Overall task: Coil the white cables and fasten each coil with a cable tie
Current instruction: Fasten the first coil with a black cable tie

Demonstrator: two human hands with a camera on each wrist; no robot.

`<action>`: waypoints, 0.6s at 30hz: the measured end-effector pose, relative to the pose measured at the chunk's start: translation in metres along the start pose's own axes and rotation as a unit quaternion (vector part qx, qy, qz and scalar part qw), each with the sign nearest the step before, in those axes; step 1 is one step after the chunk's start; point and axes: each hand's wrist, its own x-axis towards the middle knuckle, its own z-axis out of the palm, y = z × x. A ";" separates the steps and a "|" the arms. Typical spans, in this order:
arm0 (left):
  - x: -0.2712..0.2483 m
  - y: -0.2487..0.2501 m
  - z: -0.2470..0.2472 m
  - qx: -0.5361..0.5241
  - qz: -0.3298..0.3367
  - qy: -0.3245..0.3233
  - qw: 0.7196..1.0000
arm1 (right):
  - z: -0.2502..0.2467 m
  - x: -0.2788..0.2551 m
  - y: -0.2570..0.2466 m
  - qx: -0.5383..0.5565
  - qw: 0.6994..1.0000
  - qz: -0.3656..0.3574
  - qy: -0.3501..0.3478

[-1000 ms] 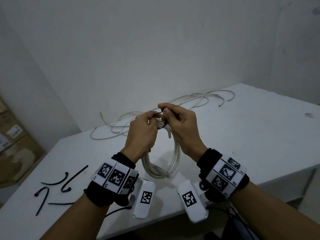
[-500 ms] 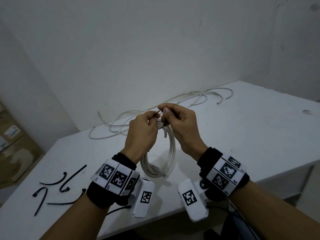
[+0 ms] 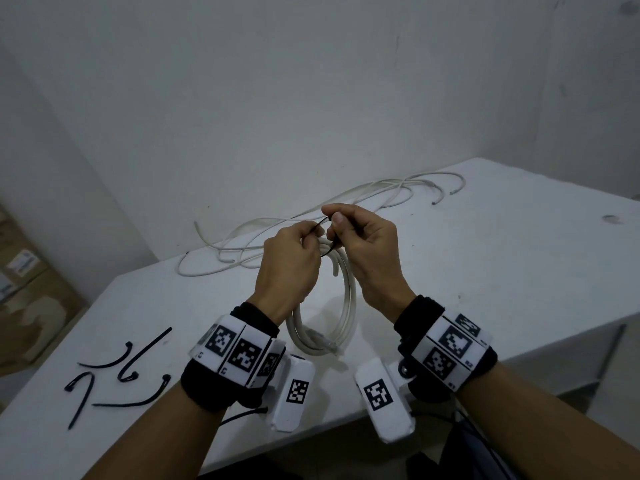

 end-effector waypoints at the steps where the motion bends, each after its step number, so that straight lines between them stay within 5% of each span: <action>1: 0.000 0.000 0.000 -0.002 -0.002 0.001 1.000 | 0.000 0.000 0.000 -0.001 1.000 -0.004 0.003; 18: -0.002 0.001 0.004 0.025 0.009 -0.003 1.000 | -0.005 -0.001 0.008 -0.056 0.998 0.004 -0.002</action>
